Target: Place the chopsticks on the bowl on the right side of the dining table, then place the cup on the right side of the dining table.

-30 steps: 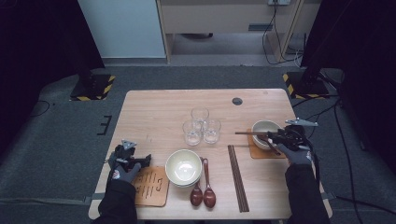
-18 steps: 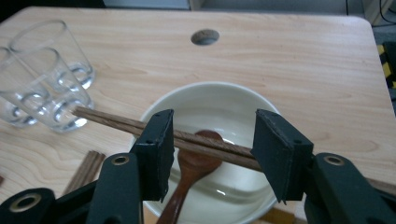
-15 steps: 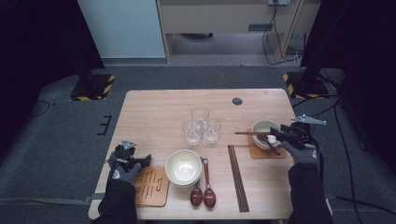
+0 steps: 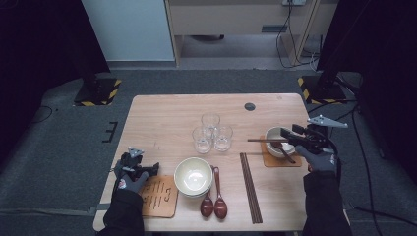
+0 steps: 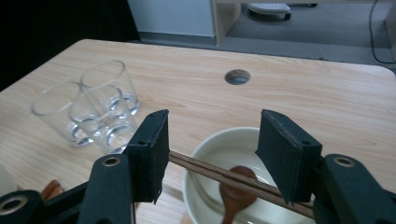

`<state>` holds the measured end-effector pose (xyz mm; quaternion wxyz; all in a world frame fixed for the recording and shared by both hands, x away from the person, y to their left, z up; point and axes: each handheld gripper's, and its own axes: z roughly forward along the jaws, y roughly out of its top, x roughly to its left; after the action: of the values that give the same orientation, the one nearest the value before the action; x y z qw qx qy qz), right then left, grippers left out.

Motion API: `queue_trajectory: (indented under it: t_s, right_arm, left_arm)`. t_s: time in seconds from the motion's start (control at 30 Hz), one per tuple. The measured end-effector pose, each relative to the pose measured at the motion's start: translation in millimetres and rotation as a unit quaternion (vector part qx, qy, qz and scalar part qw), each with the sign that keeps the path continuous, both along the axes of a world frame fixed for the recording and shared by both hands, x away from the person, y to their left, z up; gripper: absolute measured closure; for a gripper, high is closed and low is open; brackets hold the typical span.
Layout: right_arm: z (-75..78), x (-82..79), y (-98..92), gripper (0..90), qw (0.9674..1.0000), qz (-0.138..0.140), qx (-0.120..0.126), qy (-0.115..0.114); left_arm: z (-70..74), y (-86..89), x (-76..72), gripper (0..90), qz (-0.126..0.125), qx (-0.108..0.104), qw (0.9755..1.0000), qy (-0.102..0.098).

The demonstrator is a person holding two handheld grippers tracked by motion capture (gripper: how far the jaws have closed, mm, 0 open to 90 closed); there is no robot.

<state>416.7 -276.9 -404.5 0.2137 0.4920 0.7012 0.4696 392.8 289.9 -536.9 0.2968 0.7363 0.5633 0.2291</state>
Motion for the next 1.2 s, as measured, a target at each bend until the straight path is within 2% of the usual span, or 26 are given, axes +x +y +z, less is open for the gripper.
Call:
queue_trajectory:
  t_s: [0.2, 0.47, 0.63, 0.93, 1.2]
  right_arm:
    - [9.4, -1.2, 14.7, 40.1, 0.9998, 0.017, 0.000, -0.007]
    - [15.6, 1.2, 26.3, 39.0, 0.9998, 0.019, 0.001, -0.011]
    - [20.4, 5.3, 37.1, 37.7, 0.9995, 0.024, 0.010, -0.016]
    - [28.0, 19.6, 62.9, 36.5, 0.9995, 0.032, -0.001, -0.009]
    - [29.0, 30.5, 82.9, 36.6, 0.9991, 0.038, -0.016, -0.009]
  left_arm:
    - [0.0, 0.0, 0.0, 0.0, 0.000, 0.000, 1.0000, 0.000]
    - [0.0, 0.0, 0.0, 0.0, 0.000, 0.000, 1.0000, 0.000]
    - [0.0, 0.0, 0.0, 0.0, 0.000, 0.000, 1.0000, 0.000]
    - [0.0, 0.0, 0.0, 0.0, 0.000, 0.000, 1.0000, 0.000]
    - [0.0, 0.0, 0.0, 0.0, 0.000, 0.000, 1.0000, 0.000]
